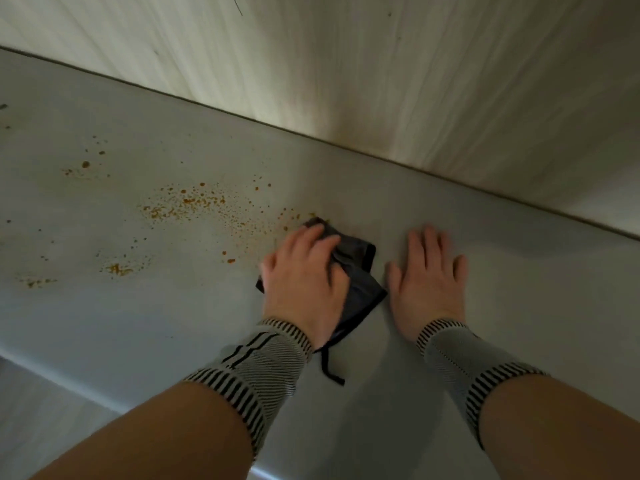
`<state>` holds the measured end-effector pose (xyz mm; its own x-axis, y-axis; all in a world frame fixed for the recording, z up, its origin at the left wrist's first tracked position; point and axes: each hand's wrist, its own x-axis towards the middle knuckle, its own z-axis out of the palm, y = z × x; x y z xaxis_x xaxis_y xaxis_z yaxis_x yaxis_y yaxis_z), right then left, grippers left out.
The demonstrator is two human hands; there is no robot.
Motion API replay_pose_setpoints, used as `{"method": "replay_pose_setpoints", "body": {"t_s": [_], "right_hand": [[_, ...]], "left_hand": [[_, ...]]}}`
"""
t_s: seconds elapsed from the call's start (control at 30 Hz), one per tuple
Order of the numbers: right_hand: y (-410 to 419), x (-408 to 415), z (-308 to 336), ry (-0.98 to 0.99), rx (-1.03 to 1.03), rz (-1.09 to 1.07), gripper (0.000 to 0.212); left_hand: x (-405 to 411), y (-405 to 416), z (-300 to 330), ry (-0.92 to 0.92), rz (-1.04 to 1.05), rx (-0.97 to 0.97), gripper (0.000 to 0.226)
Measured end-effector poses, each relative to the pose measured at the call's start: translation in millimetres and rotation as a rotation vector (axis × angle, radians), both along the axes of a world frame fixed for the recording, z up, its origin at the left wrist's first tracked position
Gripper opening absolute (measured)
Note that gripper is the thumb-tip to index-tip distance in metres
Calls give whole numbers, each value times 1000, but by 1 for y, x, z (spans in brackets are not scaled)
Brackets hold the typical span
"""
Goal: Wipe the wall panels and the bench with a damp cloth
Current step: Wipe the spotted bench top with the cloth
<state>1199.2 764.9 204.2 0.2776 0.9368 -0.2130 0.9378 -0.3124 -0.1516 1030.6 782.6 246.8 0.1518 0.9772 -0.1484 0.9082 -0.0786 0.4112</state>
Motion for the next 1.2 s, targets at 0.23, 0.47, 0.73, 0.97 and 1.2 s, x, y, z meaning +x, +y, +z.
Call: {"method": "replay_pose_setpoints", "body": {"t_s": [0.23,0.47,0.73,0.97,1.2], "right_hand": [[-2,1,-16,-33,133,-5,67],[-2,1,-22,-80,191,-8,60],[0,0,-27,-86,272,-19,60],[-3,-1,-30,-111,296,-16,60],[-4,1,-32,-90,302,-4,64]], "left_hand": [[10,-54,-30,268,-207,-142,62],[18,6,-31,370,-405,-80,61],[10,-45,-32,316,-395,-85,65],[49,51,-31,359,-352,-49,59],[40,3,-35,301,-263,12,56]]}}
